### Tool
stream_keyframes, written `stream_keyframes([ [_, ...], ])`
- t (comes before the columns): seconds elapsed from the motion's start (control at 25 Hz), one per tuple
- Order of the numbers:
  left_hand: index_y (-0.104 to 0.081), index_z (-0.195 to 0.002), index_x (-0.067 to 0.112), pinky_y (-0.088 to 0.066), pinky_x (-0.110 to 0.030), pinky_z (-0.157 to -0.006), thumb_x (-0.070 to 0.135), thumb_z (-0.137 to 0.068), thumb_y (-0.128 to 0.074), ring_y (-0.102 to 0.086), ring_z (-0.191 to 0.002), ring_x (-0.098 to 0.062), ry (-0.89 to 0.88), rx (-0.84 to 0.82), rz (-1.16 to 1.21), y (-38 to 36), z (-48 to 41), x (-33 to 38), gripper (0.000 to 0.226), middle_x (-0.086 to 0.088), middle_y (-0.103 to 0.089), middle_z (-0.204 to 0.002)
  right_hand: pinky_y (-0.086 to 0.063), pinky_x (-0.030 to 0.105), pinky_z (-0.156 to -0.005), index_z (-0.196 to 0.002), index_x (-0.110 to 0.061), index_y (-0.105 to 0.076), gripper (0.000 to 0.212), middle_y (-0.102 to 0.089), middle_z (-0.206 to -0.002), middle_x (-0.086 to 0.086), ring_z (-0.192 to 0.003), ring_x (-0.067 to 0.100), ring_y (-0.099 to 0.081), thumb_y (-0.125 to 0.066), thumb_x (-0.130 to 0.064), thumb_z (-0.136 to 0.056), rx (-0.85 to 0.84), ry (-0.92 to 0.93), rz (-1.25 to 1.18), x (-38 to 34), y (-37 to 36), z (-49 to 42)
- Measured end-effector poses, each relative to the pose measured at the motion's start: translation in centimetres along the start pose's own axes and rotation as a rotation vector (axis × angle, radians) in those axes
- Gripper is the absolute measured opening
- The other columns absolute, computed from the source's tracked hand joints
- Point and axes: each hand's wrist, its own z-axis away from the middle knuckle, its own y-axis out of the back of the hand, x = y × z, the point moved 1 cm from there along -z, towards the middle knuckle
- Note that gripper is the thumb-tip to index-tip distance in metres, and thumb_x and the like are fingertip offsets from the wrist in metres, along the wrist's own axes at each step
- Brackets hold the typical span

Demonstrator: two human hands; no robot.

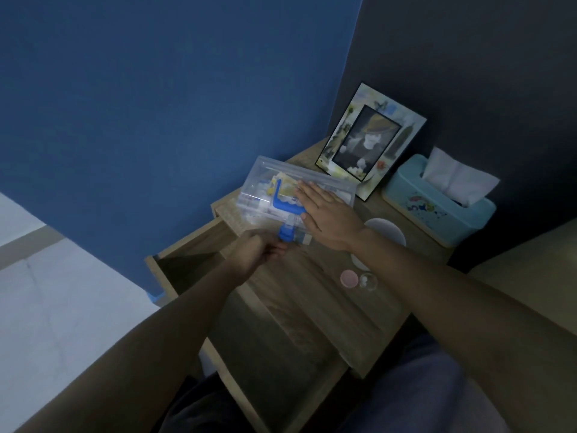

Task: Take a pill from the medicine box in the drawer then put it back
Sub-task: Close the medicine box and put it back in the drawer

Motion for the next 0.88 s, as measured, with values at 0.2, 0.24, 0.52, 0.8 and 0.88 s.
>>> stream_keyframes([
  [0.2, -0.07, -0.083, 0.011, -0.054, -0.015, -0.059, 0.026, -0.09, -0.058, -0.068, -0.063, -0.006, -0.149, -0.05, -0.097, 0.1, -0.2, 0.9, 0.021, 0.001, -0.073, -0.067, -0.011, 0.037, -0.119, -0.149, -0.015, -0.01, 0.057, -0.008, -0.16, 0.003, -0.147, 0.016, -0.006, -0.028, -0.038, -0.099, -0.011, -0.003, -0.025, 0.3, -0.1, -0.1],
  [0.24, -0.07, -0.084, 0.009, -0.054, -0.014, -0.058, 0.025, -0.09, -0.058, -0.068, -0.063, -0.006, -0.163, -0.046, -0.111, 0.1, -0.3, 0.9, 0.021, 0.001, -0.074, -0.067, -0.012, 0.037, -0.119, -0.149, -0.015, -0.01, 0.06, -0.008, -0.16, 0.003, -0.147, 0.016, -0.005, -0.028, -0.041, -0.098, -0.015, -0.002, -0.028, 0.3, -0.2, -0.1],
  [0.52, -0.069, -0.088, 0.005, -0.056, -0.016, -0.06, 0.017, -0.09, -0.057, -0.069, -0.062, -0.007, -0.16, -0.055, -0.105, 0.0, -0.8, 1.5, 0.017, 0.0, -0.074, -0.067, -0.011, 0.036, -0.118, -0.148, -0.016, -0.012, 0.064, -0.01, -0.16, 0.003, -0.147, 0.017, -0.007, -0.03, -0.048, -0.096, -0.002, -0.003, -0.038, 0.7, -0.4, -0.3],
  [0.8, -0.069, -0.072, 0.015, -0.052, -0.013, -0.054, 0.03, -0.087, -0.062, -0.067, -0.057, -0.005, -0.217, 0.061, -0.277, 0.0, -1.0, 1.7, 0.022, 0.001, -0.071, -0.063, -0.014, 0.035, -0.117, -0.147, -0.015, -0.02, 0.067, -0.016, -0.158, 0.003, -0.146, 0.017, -0.012, -0.035, -0.053, -0.094, 0.047, -0.026, -0.028, 0.3, -0.4, -0.4],
  [0.88, -0.069, -0.073, 0.015, -0.052, -0.013, -0.055, 0.03, -0.087, -0.063, -0.067, -0.058, -0.005, -0.22, 0.062, -0.281, -0.1, -1.1, 1.5, 0.021, 0.0, -0.071, -0.066, -0.016, 0.035, -0.116, -0.146, -0.015, -0.024, 0.066, -0.02, -0.158, 0.003, -0.145, 0.017, -0.016, -0.037, -0.053, -0.093, 0.074, -0.032, -0.015, 0.2, -0.5, -0.4],
])
